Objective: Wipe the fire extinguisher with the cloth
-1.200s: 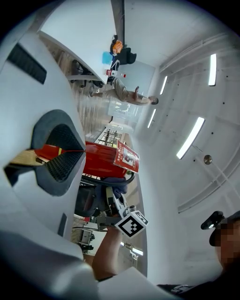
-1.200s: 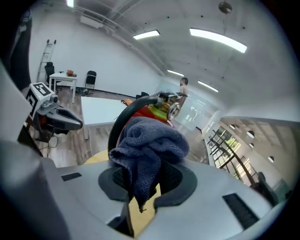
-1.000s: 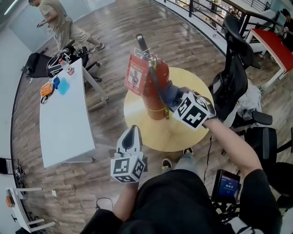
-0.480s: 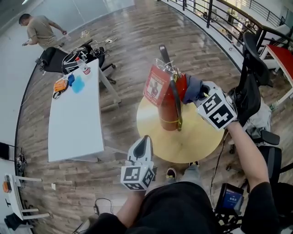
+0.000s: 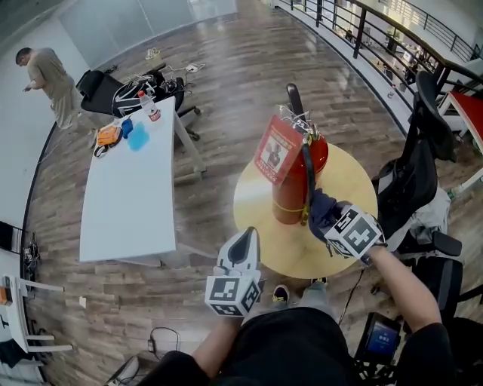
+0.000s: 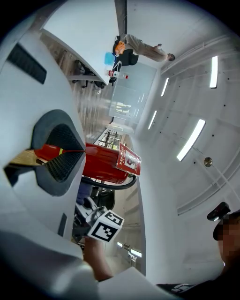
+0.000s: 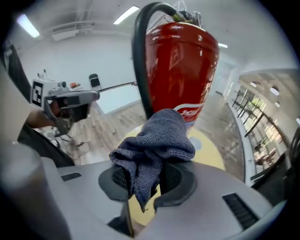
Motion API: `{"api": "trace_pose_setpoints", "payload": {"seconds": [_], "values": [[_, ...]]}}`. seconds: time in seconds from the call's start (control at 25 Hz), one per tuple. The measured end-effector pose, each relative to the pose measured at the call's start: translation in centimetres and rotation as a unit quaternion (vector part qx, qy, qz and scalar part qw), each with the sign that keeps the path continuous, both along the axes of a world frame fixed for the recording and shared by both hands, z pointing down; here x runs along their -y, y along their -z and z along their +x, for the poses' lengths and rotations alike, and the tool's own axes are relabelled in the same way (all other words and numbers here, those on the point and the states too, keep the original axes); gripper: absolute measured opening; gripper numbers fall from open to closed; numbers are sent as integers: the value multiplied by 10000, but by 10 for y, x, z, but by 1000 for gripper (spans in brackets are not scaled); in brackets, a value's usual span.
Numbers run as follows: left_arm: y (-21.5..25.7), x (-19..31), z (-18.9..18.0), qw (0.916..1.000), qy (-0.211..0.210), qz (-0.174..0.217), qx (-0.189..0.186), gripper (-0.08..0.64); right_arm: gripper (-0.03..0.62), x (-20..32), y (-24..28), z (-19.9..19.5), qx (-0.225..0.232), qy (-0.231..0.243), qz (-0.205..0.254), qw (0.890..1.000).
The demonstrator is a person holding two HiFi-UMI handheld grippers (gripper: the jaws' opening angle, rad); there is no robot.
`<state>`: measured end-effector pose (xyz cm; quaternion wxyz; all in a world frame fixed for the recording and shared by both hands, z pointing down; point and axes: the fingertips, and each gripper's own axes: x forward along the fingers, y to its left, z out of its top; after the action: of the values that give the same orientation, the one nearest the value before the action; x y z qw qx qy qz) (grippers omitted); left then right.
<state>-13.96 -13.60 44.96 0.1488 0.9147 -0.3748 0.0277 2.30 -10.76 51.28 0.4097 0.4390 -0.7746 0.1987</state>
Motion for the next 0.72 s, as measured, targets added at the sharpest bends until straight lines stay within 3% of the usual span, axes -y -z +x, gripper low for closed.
{"api": "trace_pose_setpoints", "payload": {"seconds": [0.08,0.16,0.24,0.28,0.36,0.4,0.44,0.52,0.64,0.72], "values": [[-3,1,-8,10000,44,-27,-4,25,97,-24,-1,-28,838,31,-414,9956],[-4,1,-13,10000,77,-37,-19,25,97,-25,17,-56,1755,-131,-406,9836],[-3,3,-18,9999,109,-24,-39,25,97,-1,56,-70,2766,-654,-78,9587],[-1,4,-20,9999,127,-8,-52,25,97,13,76,-71,3375,-1051,13,9354],[1,5,-24,9998,173,23,-80,25,98,35,108,-70,4615,-1888,-87,8668],[2,5,-27,9997,204,30,-93,25,97,41,117,-70,5064,-2205,-141,8335],[3,5,-31,9997,236,29,-103,25,97,45,124,-71,5322,-2413,-129,8114],[2,8,-40,9995,290,18,-115,25,97,51,138,-76,5493,-2563,21,7954],[-2,12,-51,9993,369,3,-116,25,97,59,162,-81,5536,-2495,336,7938],[-4,11,-52,9991,410,-5,-112,25,97,63,177,-80,5680,-2408,466,7856]]}}
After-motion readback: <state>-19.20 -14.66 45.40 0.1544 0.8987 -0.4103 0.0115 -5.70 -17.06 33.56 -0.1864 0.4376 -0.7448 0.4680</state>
